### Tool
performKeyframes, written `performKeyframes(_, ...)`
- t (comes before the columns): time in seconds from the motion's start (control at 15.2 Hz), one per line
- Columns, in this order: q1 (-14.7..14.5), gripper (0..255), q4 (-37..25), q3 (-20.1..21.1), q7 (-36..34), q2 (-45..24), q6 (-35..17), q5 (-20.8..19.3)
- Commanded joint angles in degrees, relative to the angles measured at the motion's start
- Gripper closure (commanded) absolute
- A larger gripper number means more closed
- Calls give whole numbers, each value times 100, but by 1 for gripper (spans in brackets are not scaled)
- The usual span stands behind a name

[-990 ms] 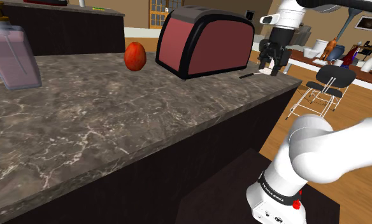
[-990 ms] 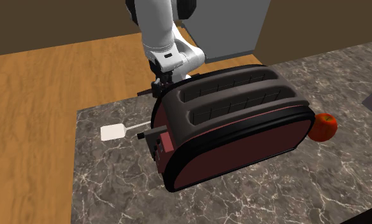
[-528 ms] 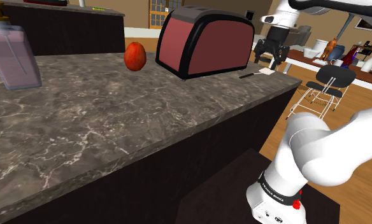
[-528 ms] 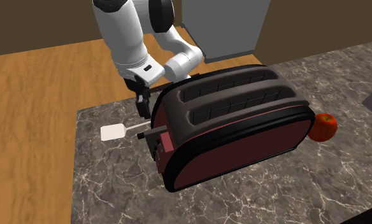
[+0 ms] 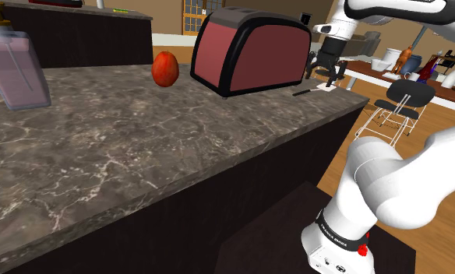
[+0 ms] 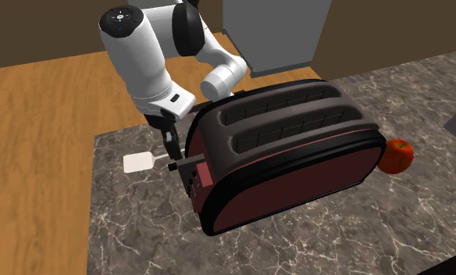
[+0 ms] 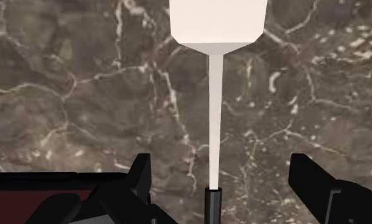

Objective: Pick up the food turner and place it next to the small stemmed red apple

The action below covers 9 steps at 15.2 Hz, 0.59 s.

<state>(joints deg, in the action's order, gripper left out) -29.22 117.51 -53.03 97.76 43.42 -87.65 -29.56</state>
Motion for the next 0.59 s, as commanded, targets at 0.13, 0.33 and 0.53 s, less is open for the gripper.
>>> performKeyframes(0.13,41,0,297,-85,-38,73,-242,-91)
performKeyframes(0.33,41,0,297,-85,-38,73,-242,-91)
performKeyframes(0.53,41,0,297,-85,-38,73,-242,-91)
